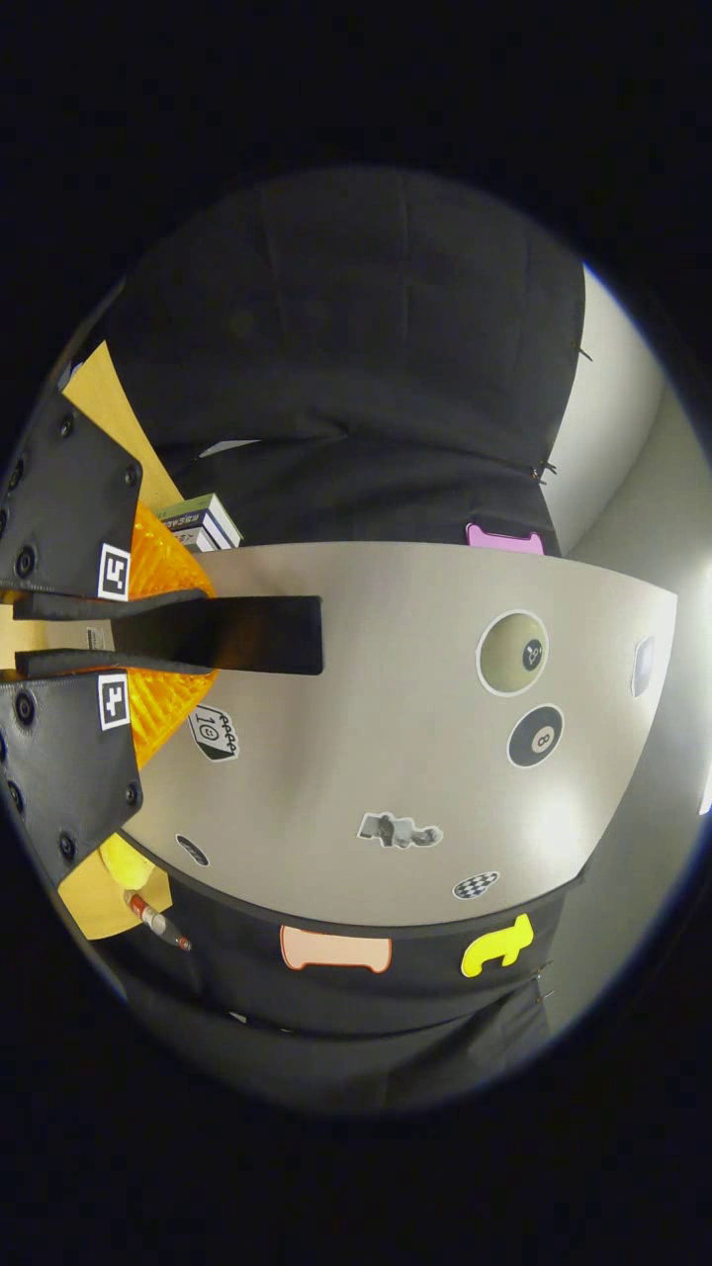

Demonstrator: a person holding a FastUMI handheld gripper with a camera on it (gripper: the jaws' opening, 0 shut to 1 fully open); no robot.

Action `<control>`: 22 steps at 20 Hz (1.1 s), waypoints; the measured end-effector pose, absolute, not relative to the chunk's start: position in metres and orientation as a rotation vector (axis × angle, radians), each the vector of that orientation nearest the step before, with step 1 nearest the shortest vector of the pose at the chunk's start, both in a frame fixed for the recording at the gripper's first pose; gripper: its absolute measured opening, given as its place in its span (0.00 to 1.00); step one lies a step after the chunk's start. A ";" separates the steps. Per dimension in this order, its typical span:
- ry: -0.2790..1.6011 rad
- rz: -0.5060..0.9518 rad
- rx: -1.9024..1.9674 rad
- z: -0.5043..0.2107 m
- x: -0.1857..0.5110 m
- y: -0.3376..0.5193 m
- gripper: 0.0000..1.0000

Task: Open the shoe cabinet door, grab the shoes and put them into the shoe cabinet, then close the shoe cabinet door.

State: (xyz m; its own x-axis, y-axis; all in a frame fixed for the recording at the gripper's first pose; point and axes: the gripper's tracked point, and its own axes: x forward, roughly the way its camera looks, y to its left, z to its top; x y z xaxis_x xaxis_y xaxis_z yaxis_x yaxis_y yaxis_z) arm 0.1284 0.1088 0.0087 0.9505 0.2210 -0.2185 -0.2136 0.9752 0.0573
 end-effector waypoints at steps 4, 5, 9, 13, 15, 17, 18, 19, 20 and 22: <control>0.226 0.224 0.039 0.010 0.120 0.101 0.13; 0.225 0.225 0.029 0.010 0.119 0.099 0.13; 0.209 0.189 -0.002 0.011 0.116 0.081 0.13; 0.217 0.153 0.014 0.010 0.107 0.069 0.12; 0.205 0.137 0.014 0.012 0.105 0.063 0.12; 0.198 0.143 -0.005 0.013 0.106 0.057 0.11; 0.198 0.147 -0.012 0.012 0.104 0.053 0.12; 0.191 0.149 -0.011 0.012 0.104 0.051 0.11; 0.184 0.151 -0.004 0.012 0.105 0.051 0.11; 0.181 0.151 0.007 0.013 0.104 0.048 0.11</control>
State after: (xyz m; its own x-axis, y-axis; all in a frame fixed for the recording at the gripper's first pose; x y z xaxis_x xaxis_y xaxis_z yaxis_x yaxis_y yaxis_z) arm 0.1036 0.0485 0.0129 0.9724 0.1501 -0.1788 -0.1488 0.9886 0.0208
